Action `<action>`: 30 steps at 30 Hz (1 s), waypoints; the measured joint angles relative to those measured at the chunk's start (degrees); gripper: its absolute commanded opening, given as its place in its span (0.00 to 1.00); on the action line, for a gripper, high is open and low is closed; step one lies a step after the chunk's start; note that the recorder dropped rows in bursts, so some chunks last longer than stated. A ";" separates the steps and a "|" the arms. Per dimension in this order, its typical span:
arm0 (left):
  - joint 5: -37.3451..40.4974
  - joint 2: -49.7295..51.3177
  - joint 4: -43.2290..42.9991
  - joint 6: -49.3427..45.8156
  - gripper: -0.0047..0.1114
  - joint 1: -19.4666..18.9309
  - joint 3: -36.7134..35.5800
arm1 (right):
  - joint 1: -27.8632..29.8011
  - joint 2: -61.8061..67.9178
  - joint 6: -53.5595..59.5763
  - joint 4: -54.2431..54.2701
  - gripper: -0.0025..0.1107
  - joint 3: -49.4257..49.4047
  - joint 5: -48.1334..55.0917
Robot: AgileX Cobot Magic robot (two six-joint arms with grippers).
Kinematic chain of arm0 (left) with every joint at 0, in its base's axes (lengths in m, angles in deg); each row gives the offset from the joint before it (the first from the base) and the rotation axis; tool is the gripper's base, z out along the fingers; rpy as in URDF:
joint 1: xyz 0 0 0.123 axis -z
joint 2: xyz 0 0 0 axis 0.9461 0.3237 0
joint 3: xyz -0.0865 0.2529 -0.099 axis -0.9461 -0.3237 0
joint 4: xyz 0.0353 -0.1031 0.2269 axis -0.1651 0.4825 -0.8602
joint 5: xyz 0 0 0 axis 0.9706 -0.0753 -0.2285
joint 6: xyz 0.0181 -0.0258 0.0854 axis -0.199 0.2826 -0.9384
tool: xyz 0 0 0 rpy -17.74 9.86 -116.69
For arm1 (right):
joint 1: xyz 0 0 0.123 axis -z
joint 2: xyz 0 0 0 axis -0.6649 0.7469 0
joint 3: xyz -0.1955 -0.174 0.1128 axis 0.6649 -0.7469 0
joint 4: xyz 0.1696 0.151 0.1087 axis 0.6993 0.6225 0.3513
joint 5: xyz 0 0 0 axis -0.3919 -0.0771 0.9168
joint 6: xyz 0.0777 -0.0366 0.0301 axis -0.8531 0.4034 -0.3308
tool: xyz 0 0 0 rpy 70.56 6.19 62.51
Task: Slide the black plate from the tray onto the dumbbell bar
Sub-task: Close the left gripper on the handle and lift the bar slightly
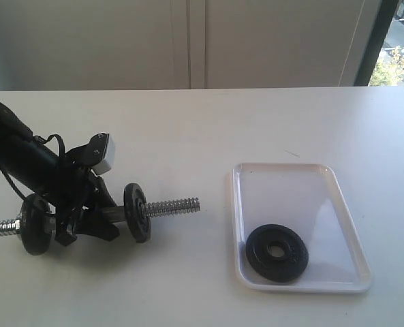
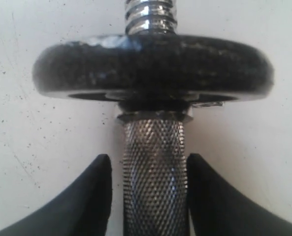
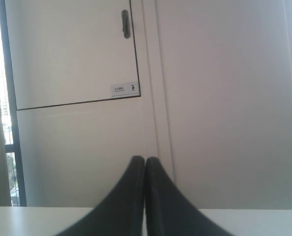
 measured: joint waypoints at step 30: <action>2.14 0.00 0.25 -0.02 0.04 0.00 -0.23 | 0.00 0.00 0.00 0.00 0.02 0.00 -0.10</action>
